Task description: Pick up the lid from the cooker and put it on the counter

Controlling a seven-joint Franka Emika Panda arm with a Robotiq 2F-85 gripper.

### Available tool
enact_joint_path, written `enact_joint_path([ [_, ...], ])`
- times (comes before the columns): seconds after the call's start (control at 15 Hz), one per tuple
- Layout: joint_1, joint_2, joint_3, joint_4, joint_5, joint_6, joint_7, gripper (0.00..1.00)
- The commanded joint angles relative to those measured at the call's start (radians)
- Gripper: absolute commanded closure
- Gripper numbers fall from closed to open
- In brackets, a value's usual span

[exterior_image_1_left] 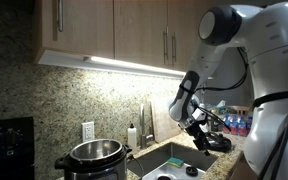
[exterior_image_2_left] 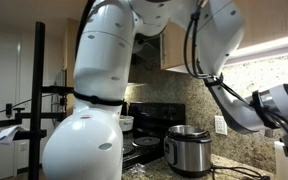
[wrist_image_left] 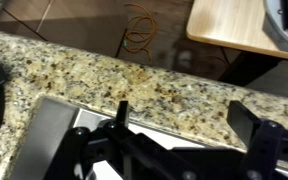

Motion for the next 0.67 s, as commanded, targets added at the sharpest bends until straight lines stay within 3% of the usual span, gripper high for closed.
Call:
enact_joint_path([
  [0.0,0.017,-0.252,-0.035,-0.154,0.179,-0.018,-0.113,0.00],
  [0.33,0.050,-0.545,-0.110,-0.203,0.373,-0.136,-0.217,0.00],
  [0.47,0.035,-0.664,-0.105,-0.197,0.414,-0.198,-0.250,0.00],
  [0.6,0.072,-0.754,-0.138,-0.173,0.406,-0.265,-0.246,0.00],
])
